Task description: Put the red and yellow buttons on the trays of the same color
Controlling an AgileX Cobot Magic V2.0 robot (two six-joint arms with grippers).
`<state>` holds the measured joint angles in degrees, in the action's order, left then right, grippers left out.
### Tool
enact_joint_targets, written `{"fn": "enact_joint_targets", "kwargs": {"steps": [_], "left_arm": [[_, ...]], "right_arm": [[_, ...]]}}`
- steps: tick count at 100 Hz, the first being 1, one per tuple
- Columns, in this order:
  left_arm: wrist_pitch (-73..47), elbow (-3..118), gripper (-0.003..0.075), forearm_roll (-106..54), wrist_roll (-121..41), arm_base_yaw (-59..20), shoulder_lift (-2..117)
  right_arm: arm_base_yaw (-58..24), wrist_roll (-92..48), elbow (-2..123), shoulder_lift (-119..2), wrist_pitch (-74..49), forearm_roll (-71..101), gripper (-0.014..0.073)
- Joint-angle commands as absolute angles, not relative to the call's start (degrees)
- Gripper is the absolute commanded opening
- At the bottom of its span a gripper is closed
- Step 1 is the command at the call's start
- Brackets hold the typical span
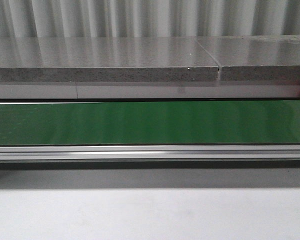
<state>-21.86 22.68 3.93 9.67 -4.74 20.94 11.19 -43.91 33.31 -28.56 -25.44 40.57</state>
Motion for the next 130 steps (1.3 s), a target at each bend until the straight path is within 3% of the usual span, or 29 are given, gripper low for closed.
{"fn": "enact_joint_targets", "kwargs": {"steps": [1,87,101,120,130], "left_arm": [[-17.37,24.25,-0.0021,3.87,9.64,-5.16,21.28],[-18.90,24.25,-0.0005,3.77,9.64,-5.16,21.28],[-19.82,24.25,0.0154,3.77,9.64,-5.16,21.28],[-20.92,24.25,0.0562,3.87,9.64,-5.16,21.28],[-21.05,24.25,0.0659,3.87,9.64,-5.16,21.28]], "right_arm": [[11.23,-44.32,34.82,-28.58,-22.92,42.28,-0.0069],[11.23,-44.32,34.82,-28.58,-22.99,42.28,-0.0069],[11.23,-44.32,34.82,-28.58,-22.99,42.28,-0.0069],[11.23,-44.32,34.82,-28.58,-22.99,42.28,-0.0069],[11.23,-44.32,34.82,-28.58,-22.99,42.28,-0.0069]]}}
